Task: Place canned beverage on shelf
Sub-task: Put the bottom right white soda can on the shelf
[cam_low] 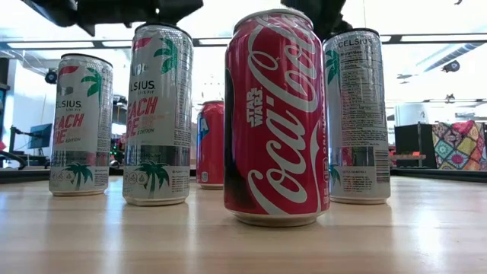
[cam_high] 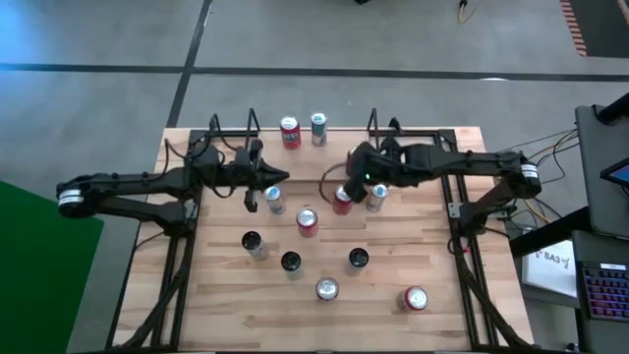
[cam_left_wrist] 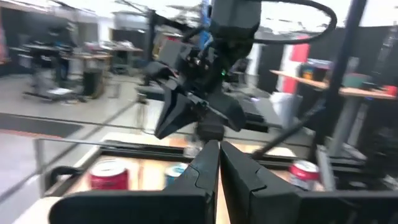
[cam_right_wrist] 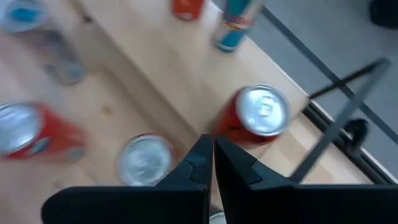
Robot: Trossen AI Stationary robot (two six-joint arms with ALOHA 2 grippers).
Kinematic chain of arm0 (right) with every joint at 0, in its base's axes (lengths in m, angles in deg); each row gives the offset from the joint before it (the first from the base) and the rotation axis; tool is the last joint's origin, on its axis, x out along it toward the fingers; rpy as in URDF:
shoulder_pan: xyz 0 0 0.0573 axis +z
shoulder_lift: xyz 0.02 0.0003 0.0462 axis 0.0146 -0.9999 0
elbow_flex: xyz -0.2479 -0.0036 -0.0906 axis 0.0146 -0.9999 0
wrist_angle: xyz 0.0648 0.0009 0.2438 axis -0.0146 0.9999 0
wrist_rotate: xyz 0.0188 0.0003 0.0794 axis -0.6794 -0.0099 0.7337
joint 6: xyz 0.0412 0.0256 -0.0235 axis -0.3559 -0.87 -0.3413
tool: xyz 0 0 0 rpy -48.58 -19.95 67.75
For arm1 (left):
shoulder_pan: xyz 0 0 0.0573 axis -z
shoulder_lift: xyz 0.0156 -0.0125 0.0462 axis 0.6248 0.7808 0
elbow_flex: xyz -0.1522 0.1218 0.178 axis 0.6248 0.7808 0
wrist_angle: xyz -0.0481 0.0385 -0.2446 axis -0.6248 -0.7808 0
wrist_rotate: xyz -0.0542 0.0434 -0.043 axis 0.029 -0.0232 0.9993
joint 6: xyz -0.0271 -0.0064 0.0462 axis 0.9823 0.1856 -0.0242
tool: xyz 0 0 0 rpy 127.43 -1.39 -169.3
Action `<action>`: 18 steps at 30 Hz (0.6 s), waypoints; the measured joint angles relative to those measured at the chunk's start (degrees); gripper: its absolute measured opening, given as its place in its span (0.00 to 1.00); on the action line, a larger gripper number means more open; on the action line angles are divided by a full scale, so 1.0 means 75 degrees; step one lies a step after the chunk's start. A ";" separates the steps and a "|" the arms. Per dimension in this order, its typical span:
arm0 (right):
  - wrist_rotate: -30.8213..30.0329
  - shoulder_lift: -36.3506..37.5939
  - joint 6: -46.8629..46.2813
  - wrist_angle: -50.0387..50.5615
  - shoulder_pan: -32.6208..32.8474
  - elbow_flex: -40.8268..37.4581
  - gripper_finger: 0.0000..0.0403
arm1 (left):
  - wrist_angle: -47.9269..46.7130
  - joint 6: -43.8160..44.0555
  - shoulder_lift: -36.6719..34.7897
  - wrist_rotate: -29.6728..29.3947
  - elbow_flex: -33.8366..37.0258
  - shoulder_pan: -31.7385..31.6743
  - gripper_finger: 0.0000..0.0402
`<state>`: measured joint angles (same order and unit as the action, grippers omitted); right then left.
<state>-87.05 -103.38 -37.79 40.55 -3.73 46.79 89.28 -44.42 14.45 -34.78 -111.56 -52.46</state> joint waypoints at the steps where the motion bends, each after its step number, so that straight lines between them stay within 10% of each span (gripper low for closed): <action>1: 0.0003 0.0031 0.0008 0.0000 0.0155 -0.0001 0.02 | -0.0185 0.0003 0.0003 -0.0001 -0.0105 0.0093 0.00; 18: -0.0053 0.0074 0.0081 -0.0063 0.2213 -0.0147 0.02 | -0.2789 0.0026 -0.0007 -0.0556 -0.1192 0.1514 0.00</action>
<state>-87.45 -102.83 -37.18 40.07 12.87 45.69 68.36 -44.22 14.39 -38.95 -120.50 -41.11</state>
